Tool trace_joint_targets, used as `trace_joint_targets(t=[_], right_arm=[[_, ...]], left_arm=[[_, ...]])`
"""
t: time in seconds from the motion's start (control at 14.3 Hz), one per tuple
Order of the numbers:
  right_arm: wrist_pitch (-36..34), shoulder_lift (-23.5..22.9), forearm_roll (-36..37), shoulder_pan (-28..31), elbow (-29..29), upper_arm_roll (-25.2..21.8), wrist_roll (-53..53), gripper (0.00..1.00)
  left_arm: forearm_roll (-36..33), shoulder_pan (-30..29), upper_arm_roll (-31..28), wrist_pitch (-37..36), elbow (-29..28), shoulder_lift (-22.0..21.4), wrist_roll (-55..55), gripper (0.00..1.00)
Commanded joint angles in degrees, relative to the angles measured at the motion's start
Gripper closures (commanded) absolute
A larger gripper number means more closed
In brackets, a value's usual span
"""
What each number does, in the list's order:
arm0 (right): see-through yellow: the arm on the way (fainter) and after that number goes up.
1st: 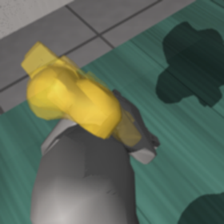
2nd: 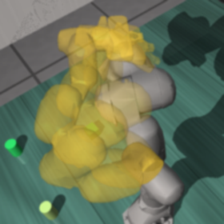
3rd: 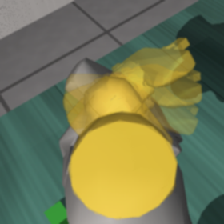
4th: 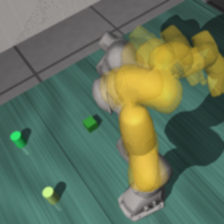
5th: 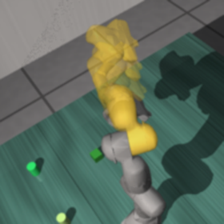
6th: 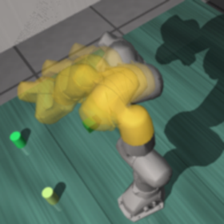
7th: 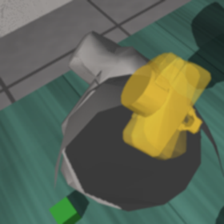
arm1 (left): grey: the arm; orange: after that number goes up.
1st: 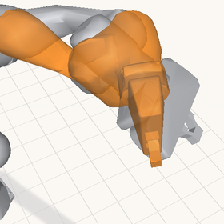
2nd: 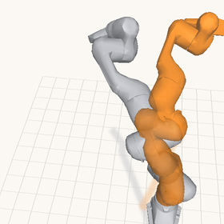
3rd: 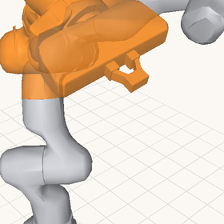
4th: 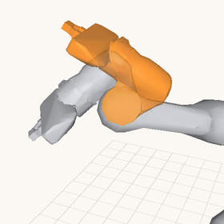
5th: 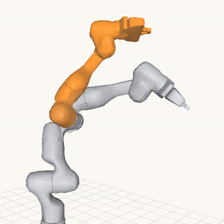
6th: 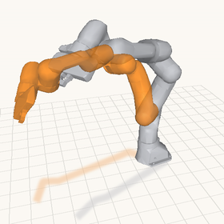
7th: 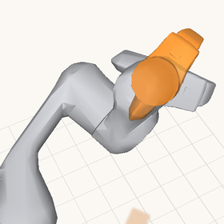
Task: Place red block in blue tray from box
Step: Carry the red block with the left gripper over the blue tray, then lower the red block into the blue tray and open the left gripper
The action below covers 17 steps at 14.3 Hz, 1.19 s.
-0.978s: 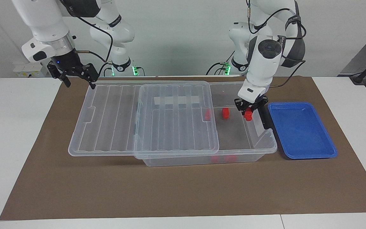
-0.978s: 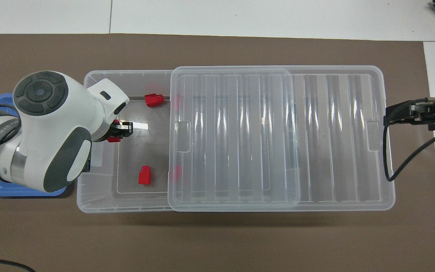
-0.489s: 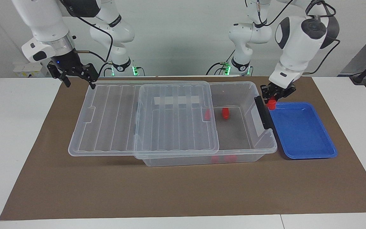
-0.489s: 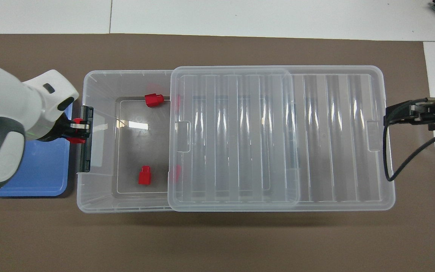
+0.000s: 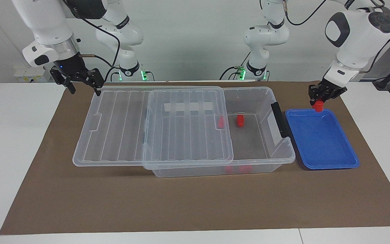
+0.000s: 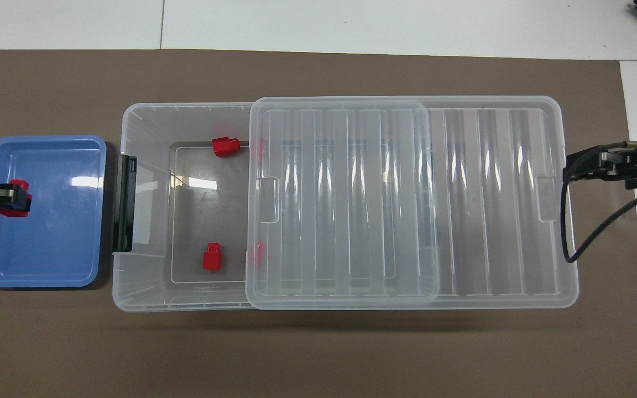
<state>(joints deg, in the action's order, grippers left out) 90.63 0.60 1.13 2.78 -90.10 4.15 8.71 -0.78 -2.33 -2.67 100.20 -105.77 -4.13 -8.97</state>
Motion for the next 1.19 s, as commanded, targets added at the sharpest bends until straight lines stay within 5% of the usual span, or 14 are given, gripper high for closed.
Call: trace_joint_targets(t=[0.0, 0.14, 0.21, 0.35, 0.42, 0.77, 1.12], right_arm=[[3.66, 0.19, -0.16, 2.05, -2.87, 0.25, -1.24, 0.05], [6.74, 0.19, -0.51, 3.36, -5.51, 0.25, -2.46, 0.09], [7.98, 0.1, -1.82, 3.72, -6.13, 0.07, -3.16, 0.21], [10.26, 0.1, -2.36, 5.38, -7.71, 0.07, -3.61, 0.83], [11.75, 0.1, -2.45, 6.52, -9.46, 0.07, -6.83, 1.0], [23.87, 0.1, -2.45, 8.64, -18.08, -0.19, -8.8, 1.0], [25.74, -1.39, -1.92, 8.55, -19.23, -0.19, 0.68, 1.0]], left_arm=[[0.87, -4.51, 0.38, 1.14, -1.28, -0.88, -7.44, 1.0], [0.87, -5.84, 0.38, 4.55, -3.11, -0.79, -8.69, 1.0], [0.87, -6.28, 0.38, 7.09, -4.78, -0.79, -8.7, 1.0], [0.87, -6.46, 0.38, 12.37, -7.34, 0.17, -8.61, 1.0], [0.87, -6.46, 0.47, 14.31, -7.87, 0.96, -8.69, 1.0], [0.87, -6.54, 0.47, 20.29, -9.62, 3.69, -7.99, 1.0], [0.87, -6.54, 0.47, 29.53, -16.84, 4.21, -6.33, 1.0]])
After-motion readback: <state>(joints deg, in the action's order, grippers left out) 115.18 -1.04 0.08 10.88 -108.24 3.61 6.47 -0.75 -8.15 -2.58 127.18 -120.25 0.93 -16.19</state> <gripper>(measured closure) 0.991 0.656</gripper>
